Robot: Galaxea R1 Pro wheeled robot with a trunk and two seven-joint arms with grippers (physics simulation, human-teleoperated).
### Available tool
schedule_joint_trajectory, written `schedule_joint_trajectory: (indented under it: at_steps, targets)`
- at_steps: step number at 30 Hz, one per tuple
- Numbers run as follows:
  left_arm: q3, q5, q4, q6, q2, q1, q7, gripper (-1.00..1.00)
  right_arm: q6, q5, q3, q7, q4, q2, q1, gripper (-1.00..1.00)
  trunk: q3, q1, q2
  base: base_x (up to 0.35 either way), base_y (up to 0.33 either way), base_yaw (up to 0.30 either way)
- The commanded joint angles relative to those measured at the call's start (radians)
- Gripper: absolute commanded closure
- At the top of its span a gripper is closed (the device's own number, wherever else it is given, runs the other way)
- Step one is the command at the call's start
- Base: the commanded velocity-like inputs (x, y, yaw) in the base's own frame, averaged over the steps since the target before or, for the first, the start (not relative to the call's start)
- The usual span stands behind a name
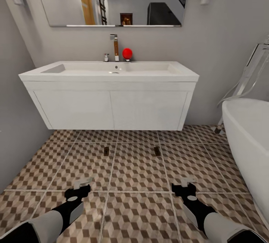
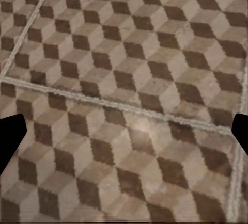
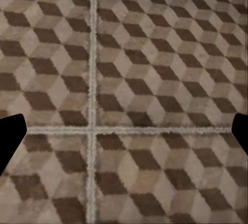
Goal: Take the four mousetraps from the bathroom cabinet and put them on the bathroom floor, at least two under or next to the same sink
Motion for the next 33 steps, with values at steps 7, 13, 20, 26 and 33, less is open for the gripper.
schedule_joint_trajectory:
  at_steps: [7, 13, 20, 26, 33]
  targets:
    - [-0.009, 0.032, 0.051, -0.002, -0.004, 0.007, -0.054, -1.00, -0.052, -0.008, 0.008, -0.002, 0.081, 0.002, 0.001, -1.00, 0.026, -0.003, 0.001, 0.000, 0.000, 0.000]
    - [-0.009, 0.035, 0.060, -0.006, -0.006, 0.020, -0.062, -1.00, -0.058, -0.008, 0.007, -0.001, 0.094, 0.004, 0.004, -1.00, 0.050, -0.006, 0.003, 0.000, 0.000, 0.000]
    - [-0.009, 0.036, 0.062, -0.008, -0.006, 0.032, -0.063, -1.00, -0.059, -0.007, 0.007, -0.001, 0.097, 0.004, 0.006, -1.00, 0.077, -0.009, 0.004, 0.000, 0.000, 0.000]
    - [-0.009, 0.033, 0.063, -0.017, -0.004, 0.035, -0.062, -1.00, -0.060, -0.006, 0.007, -0.001, 0.097, 0.004, 0.006, -1.00, 0.100, -0.012, 0.006, 0.000, 0.000, 0.000]
    - [-0.011, 0.028, 0.065, -0.030, 0.002, 0.036, -0.063, -1.00, -0.061, -0.004, 0.008, -0.001, 0.098, 0.004, 0.006, -1.00, 0.122, -0.039, 0.055, 0.000, 0.000, 0.000]
